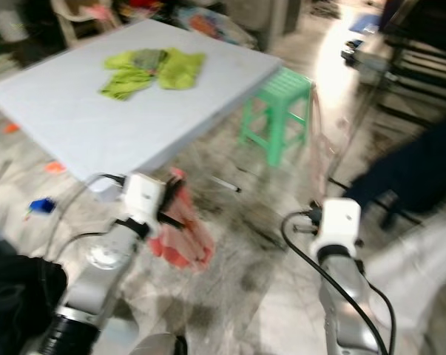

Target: Hang hanger

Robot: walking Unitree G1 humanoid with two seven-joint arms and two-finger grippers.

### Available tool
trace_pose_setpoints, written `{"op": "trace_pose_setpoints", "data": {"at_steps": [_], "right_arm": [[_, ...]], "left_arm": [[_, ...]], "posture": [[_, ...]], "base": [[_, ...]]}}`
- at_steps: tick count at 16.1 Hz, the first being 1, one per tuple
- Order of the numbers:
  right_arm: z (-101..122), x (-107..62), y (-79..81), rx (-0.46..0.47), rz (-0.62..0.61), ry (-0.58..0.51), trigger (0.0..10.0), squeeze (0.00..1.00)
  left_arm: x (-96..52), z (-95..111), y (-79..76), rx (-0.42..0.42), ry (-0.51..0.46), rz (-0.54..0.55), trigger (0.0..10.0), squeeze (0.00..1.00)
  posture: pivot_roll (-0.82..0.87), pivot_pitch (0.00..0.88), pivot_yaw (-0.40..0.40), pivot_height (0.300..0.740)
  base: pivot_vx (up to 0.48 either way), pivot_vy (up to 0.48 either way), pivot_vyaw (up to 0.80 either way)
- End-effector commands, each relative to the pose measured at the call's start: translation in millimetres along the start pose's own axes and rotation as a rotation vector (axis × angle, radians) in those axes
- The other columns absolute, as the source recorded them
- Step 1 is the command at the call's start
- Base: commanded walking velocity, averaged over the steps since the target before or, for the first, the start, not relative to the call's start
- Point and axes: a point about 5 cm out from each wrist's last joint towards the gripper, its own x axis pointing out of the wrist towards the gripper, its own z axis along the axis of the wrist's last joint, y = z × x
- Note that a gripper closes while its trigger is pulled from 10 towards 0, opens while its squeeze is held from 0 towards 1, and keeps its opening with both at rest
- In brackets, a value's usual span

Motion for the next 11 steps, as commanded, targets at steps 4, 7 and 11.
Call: {"op": "trace_pose_setpoints", "data": {"at_steps": [4,7,11], "right_arm": [[-4.9,-3.8,-5.0,0.024,-0.025,0.029,10.0,0.00],[-5.2,-4.8,-6.3,0.027,-0.028,0.026,10.0,0.00],[-5.5,-5.6,-6.4,0.024,-0.029,0.028,10.0,0.00]], "left_arm": [[-1.3,-1.2,12.7,0.000,0.009,0.002,10.0,0.00],[-0.1,0.7,12.8,-0.008,0.001,-0.013,10.0,0.00],[-2.4,3.7,5.6,-0.033,-0.026,-0.086,10.0,0.00]], "posture": [[-0.07,0.000,0.025,0.740],[-0.07,0.000,0.029,0.740],[-0.08,0.000,0.030,0.740]], "base": [[0.000,0.000,-0.20],[0.000,0.000,-0.80],[0.000,0.000,-0.80]]}}
